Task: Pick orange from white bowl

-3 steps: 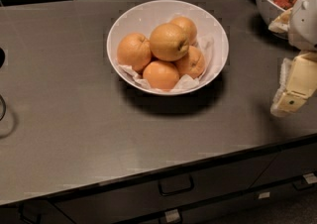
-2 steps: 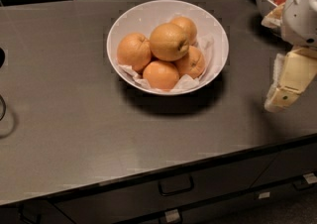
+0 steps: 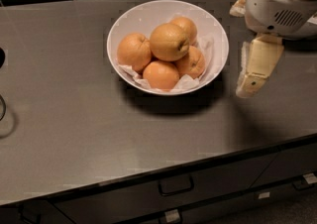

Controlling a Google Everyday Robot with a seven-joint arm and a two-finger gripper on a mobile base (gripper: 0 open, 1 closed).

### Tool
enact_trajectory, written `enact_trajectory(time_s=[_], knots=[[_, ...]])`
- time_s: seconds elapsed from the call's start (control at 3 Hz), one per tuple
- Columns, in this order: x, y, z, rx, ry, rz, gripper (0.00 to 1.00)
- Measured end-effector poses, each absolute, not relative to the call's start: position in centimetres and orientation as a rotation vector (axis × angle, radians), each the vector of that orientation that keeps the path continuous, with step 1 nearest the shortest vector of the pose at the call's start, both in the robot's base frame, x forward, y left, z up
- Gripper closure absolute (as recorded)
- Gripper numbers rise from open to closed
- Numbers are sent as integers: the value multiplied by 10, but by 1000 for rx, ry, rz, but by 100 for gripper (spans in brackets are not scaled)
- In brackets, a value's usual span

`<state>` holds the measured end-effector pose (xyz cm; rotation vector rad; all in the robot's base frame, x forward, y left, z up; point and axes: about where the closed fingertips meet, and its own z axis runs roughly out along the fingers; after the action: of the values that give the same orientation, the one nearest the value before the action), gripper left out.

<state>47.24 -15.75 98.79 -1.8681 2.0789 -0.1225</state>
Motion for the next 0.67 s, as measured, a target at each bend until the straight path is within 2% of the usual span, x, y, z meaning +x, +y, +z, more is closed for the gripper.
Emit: enact_trajectory(time_s=[0.33, 0.67], knots=[[498, -129, 986, -1867, 2022, -76, 0], [508, -126, 988, -1876, 2007, -94, 0]])
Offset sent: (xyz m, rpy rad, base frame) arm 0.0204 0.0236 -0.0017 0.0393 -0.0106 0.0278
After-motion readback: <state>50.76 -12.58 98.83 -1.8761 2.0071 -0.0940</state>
